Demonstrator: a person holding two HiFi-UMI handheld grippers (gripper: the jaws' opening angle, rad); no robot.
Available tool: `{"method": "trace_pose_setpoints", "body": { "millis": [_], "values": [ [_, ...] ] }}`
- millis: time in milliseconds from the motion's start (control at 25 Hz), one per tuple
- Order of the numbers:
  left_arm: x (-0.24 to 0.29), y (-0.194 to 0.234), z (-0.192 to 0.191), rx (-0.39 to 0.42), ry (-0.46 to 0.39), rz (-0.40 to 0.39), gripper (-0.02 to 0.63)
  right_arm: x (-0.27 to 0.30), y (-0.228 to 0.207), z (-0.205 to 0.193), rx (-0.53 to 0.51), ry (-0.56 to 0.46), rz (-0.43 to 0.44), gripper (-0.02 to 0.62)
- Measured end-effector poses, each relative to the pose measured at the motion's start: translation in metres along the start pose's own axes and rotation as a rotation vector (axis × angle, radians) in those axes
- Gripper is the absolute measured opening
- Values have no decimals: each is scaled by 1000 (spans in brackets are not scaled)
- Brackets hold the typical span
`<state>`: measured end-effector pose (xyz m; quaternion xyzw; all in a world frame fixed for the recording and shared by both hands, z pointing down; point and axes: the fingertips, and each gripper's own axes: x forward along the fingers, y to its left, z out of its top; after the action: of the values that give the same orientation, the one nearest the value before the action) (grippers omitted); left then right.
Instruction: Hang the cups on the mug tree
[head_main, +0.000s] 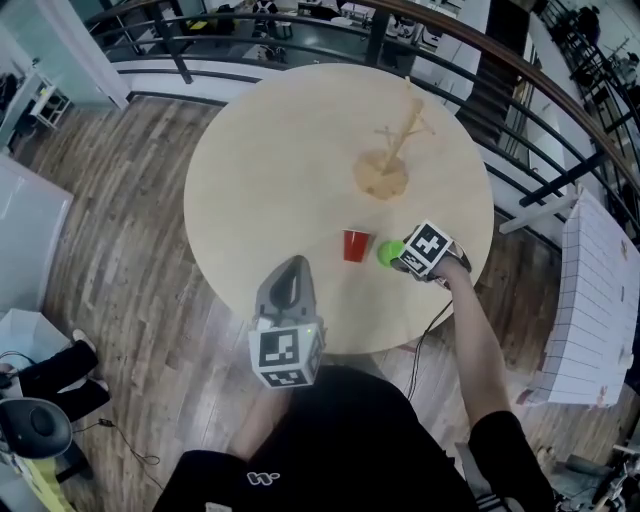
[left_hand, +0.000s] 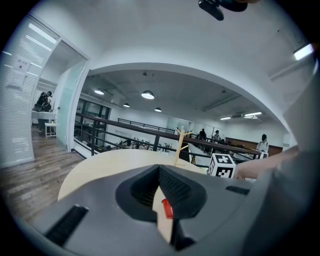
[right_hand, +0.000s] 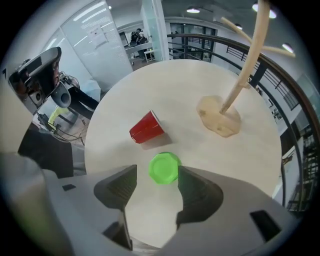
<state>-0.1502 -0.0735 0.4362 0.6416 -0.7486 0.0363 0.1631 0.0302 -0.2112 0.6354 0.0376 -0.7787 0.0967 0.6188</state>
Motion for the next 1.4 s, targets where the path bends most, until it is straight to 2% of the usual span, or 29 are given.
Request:
{"method": "trace_pose_setpoints", "body": {
  "millis": [440,600,880,1040,1400],
  "values": [
    [-2,18,-9,-5,25,45,12,24,-7,6,-3,28,-22,265],
    [-3,23,-11,-7,30,52,12,30,-7,10,0,27,-36,244],
    [-1,25,-15,-12,36,51,12,29,-8,12,7,21,-63,242],
    [3,22,-15,-12,39,38,12,4,-15,27,13,-68,-123,242],
    [23,0,-6,5,23,-26,12,-111,-17,77,-19,-364,-302,242]
  ]
}}
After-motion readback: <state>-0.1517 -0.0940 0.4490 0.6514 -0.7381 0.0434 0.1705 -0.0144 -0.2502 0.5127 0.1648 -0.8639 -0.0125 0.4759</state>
